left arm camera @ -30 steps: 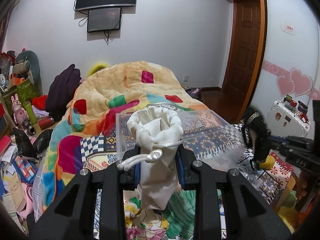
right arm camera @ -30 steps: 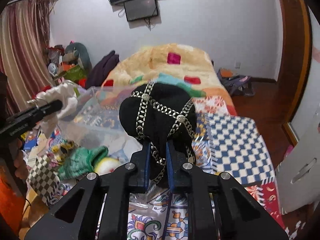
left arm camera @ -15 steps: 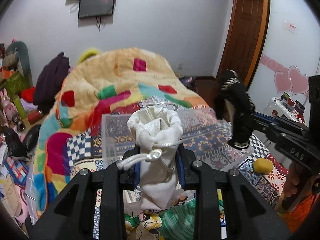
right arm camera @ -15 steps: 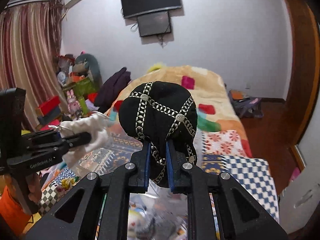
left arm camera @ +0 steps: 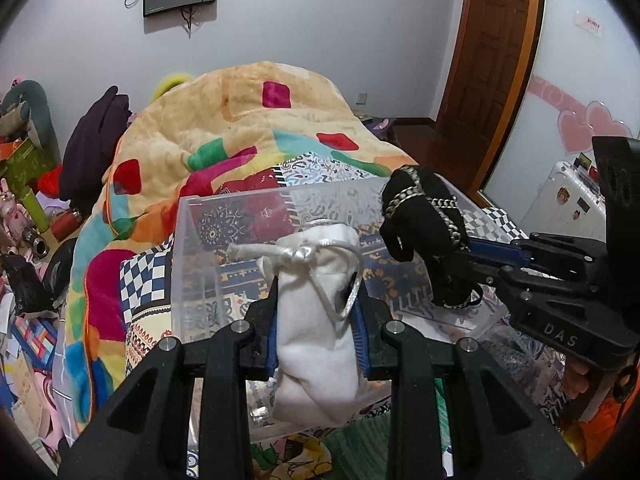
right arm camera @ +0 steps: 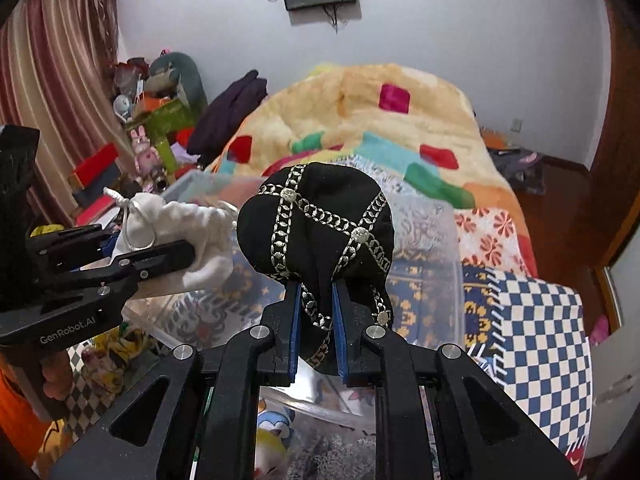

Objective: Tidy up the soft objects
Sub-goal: 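Open the left tool to drop the bag in the box while the right tool drops the cap, then grasp the floral cloth with the left tool while the right tool grasps the silver foil bag, then lift the floral cloth with the left tool while the right tool lifts the foil bag toward the box, then release the floral cloth into the box with the left tool while the right tool releases the foil bag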

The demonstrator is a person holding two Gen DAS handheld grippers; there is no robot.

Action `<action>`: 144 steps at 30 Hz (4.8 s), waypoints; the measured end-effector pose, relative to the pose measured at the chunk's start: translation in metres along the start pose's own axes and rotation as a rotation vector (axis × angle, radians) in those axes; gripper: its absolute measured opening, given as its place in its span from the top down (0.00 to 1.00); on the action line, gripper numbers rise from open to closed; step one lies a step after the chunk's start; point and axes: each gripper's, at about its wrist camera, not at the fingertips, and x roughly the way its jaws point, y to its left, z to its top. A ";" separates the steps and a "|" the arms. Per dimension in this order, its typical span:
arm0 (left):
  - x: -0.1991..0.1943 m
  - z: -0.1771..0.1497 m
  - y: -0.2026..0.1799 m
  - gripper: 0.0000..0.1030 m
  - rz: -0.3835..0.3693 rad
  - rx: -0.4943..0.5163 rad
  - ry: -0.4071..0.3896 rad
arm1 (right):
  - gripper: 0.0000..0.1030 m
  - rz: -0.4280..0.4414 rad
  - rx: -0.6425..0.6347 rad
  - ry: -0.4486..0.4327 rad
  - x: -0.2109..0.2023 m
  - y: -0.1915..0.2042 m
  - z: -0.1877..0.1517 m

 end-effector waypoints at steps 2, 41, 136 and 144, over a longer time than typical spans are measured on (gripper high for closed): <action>0.000 -0.001 -0.001 0.68 -0.005 0.006 0.006 | 0.81 -0.020 -0.016 0.012 0.001 0.003 -0.001; -0.074 -0.092 0.022 0.16 0.092 -0.042 -0.054 | 0.33 -0.081 0.054 -0.024 -0.052 -0.003 -0.069; -0.046 -0.015 0.004 0.31 0.066 -0.027 -0.157 | 0.50 -0.041 -0.056 -0.130 -0.044 0.022 0.004; -0.078 -0.027 -0.006 0.11 0.034 -0.012 -0.204 | 0.35 -0.018 -0.041 -0.205 -0.079 0.021 -0.003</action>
